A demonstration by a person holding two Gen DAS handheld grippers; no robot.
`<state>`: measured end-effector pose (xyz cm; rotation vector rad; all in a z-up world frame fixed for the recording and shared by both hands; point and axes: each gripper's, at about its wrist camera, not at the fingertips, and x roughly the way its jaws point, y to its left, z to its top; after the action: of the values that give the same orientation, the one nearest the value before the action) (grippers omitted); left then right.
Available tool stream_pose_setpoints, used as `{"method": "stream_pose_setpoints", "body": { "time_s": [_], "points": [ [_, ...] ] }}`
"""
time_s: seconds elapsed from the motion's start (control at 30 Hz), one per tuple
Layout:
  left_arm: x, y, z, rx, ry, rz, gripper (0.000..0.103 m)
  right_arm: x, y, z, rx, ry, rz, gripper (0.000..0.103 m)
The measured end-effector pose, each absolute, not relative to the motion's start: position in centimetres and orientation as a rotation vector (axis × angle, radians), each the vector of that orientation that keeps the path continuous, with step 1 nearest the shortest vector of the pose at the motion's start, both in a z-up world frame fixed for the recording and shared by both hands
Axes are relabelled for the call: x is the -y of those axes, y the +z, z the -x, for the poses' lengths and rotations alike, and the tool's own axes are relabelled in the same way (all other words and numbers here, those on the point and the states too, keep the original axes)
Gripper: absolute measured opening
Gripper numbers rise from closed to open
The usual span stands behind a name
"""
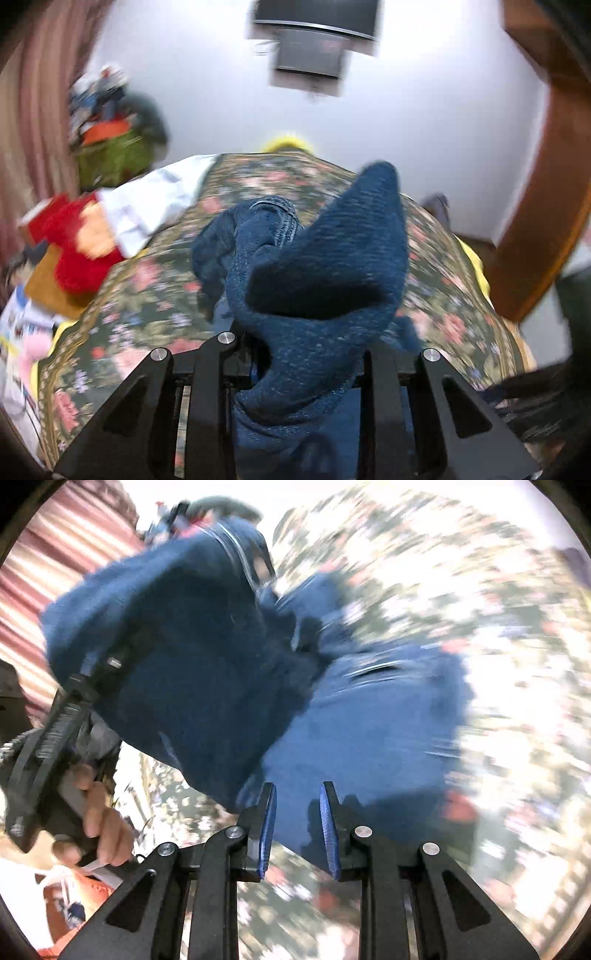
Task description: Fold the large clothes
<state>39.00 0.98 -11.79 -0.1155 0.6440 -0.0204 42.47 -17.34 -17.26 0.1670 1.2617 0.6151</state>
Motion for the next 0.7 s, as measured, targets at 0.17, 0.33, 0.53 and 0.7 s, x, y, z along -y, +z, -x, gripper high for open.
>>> {"method": "stream_pose_setpoints", "body": {
  "time_s": [0.17, 0.33, 0.53, 0.7],
  "points": [
    [9.6, -15.9, -37.8, -0.732, -0.175, -0.146, 0.026, 26.2, -13.5, -39.0, -1.161, 0.491, -0.219, 0.020],
    [14.1, -20.7, -34.4, -0.774, -0.203, -0.387, 0.029, 30.5, -12.4, -36.1, -1.127, 0.400, -0.221, 0.020],
    [12.5, -19.1, -32.2, -0.826, -0.276, -0.330, 0.046, 30.8, -11.9, -34.0, -1.150, 0.384, -0.201, 0.020],
    [9.3, -16.3, -29.0, -0.810, -0.326, -0.225, 0.077, 27.4, -9.6, -34.4, -1.065, 0.448, -0.140, 0.020]
  ]
}}
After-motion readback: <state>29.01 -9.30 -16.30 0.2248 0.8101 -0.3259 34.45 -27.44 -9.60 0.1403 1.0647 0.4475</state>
